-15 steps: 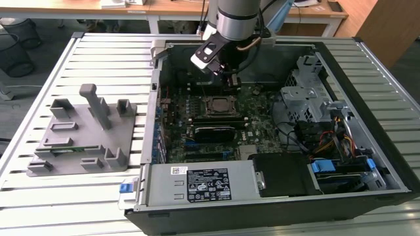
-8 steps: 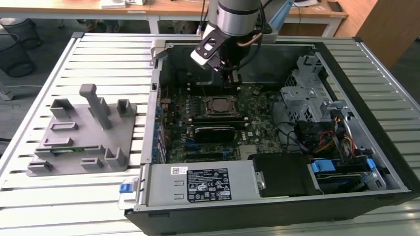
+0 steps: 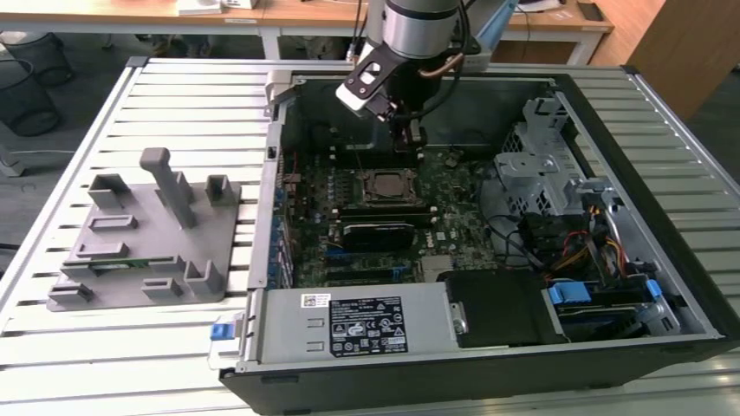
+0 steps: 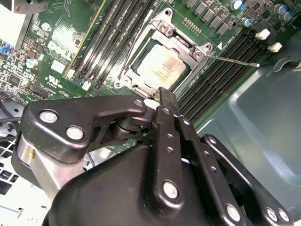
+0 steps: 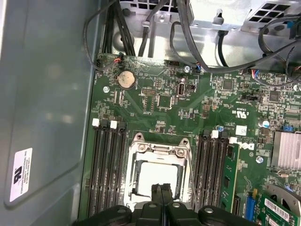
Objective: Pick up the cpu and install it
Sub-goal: 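Install the first cpu locking lever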
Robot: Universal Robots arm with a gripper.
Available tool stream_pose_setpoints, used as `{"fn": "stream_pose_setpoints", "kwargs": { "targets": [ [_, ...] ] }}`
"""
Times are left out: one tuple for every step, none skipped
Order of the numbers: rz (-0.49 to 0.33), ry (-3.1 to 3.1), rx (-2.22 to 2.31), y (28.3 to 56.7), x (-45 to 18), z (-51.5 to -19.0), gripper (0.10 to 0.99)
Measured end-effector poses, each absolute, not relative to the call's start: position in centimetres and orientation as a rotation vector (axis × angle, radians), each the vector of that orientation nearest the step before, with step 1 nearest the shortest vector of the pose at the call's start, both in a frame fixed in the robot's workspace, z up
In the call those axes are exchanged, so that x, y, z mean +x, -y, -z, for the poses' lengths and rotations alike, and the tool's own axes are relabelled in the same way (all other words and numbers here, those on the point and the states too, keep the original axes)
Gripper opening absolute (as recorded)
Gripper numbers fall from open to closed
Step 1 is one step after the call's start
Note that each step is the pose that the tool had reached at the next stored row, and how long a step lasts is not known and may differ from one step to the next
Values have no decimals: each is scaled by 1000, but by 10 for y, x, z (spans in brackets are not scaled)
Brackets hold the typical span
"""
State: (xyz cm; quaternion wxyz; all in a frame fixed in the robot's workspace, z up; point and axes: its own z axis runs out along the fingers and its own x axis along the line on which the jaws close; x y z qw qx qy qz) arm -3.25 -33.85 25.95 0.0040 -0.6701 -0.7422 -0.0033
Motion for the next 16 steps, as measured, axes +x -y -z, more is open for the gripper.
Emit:
{"fn": "stream_pose_setpoints", "kwargs": {
  "targets": [
    [11, 2329, -2096, 338, -32, -259, 106],
    [11, 2334, -2091, 338, -32, -259, 106],
    [11, 2341, -2083, 338, -32, -260, 106],
    [10, 2351, -2072, 339, -33, -260, 106],
    [10, 2364, -2057, 339, -33, -260, 106],
    [10, 2377, -2042, 339, -33, -260, 106],
    [10, 2390, -2026, 339, -33, -260, 106],
    [9, 2404, -2010, 339, -33, -260, 106],
    [9, 2417, -1994, 339, -33, -260, 106],
    [9, 2430, -1978, 339, -33, -260, 106],
    [9, 2444, -1961, 339, -33, -260, 106],
    [9, 2457, -1945, 338, -33, -260, 106],
    [8, 2466, -1932, 339, -33, -260, 106],
    [9, 2474, -1923, 339, -33, -261, 106],
    [9, 2479, -1916, 339, -33, -262, 106],
    [9, 2484, -1909, 339, -33, -262, 106]
  ]
}}
